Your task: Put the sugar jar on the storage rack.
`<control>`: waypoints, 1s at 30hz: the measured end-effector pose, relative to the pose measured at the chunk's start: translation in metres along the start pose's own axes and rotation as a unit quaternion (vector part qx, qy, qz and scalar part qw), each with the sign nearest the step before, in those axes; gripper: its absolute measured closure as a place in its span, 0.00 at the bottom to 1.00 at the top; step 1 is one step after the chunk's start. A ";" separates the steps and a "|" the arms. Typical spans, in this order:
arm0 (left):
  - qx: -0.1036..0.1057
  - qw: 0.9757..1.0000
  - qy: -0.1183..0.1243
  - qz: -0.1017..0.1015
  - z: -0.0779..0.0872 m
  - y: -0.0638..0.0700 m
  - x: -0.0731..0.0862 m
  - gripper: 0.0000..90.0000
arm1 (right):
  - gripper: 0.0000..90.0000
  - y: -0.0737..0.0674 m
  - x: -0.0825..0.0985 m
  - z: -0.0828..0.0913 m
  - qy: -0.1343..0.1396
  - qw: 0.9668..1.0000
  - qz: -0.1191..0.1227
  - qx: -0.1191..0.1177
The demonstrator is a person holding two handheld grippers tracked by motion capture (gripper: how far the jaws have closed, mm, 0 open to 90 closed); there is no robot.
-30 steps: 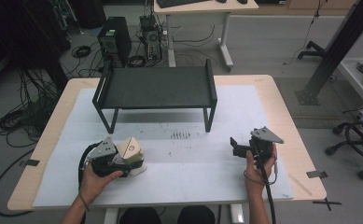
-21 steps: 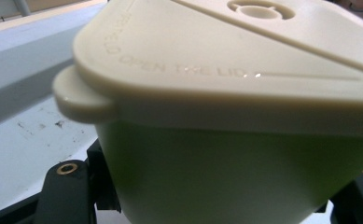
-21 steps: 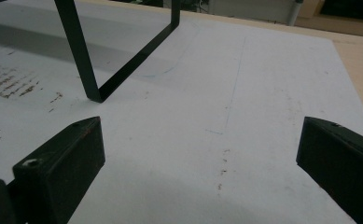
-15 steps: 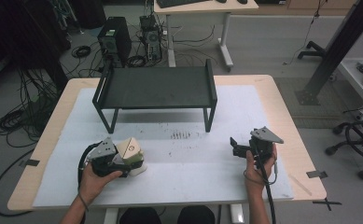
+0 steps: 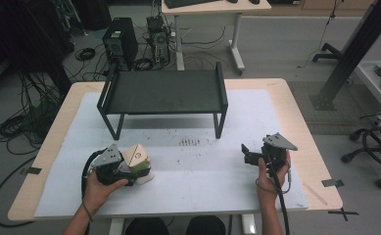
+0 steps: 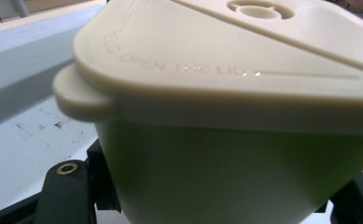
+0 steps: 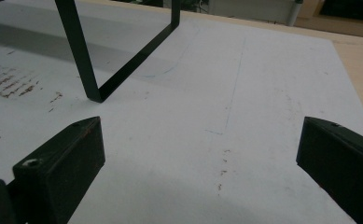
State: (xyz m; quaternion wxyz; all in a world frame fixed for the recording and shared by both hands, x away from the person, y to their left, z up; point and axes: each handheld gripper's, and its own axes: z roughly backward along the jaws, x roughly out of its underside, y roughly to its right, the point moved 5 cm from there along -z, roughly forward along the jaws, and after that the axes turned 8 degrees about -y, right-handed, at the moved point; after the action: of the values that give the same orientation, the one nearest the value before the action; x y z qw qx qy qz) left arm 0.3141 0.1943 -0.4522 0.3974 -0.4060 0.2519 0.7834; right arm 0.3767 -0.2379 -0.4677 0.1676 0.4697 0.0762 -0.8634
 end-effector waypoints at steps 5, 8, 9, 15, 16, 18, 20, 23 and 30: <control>0.002 1.000 0.000 -0.001 0.000 0.000 0.000 0.32 | 0.01 0.000 0.000 0.000 0.000 1.000 0.000 0.000; 0.003 1.000 0.002 0.002 0.000 -0.001 0.000 0.32 | 0.01 0.000 0.000 0.000 0.000 1.000 0.000 -0.001; 0.003 1.000 0.002 0.002 0.000 -0.001 0.000 0.32 | 0.01 0.000 0.000 0.000 0.000 1.000 0.000 -0.001; 0.003 1.000 -0.001 0.001 0.000 -0.001 0.000 0.32 | 0.01 0.000 0.000 0.000 0.000 1.000 0.000 0.000; 0.003 1.000 -0.001 0.000 0.000 -0.001 0.000 0.32 | 0.01 0.000 0.000 0.000 0.000 1.000 0.000 -0.001; 0.002 1.000 -0.002 -0.001 0.000 0.000 0.000 0.32 | 0.01 0.000 0.000 0.000 0.000 1.000 0.001 -0.001; 0.000 1.000 -0.005 -0.004 0.000 0.000 -0.001 0.32 | 0.01 0.000 0.000 0.000 0.000 1.000 0.000 -0.001; -0.002 1.000 -0.008 -0.007 0.000 0.001 -0.001 0.32 | 0.01 0.000 0.000 0.000 0.001 1.000 -0.001 -0.001; -0.003 1.000 -0.008 -0.007 0.000 0.001 -0.001 0.32 | 0.01 0.000 0.000 0.000 0.000 1.000 -0.001 -0.001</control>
State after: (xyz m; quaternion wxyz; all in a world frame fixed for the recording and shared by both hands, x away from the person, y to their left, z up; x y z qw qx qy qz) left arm 0.3135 0.1933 -0.4514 0.4035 -0.4024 0.2440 0.7847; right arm 0.3767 -0.2379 -0.4678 0.1672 0.4697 0.0772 -0.8634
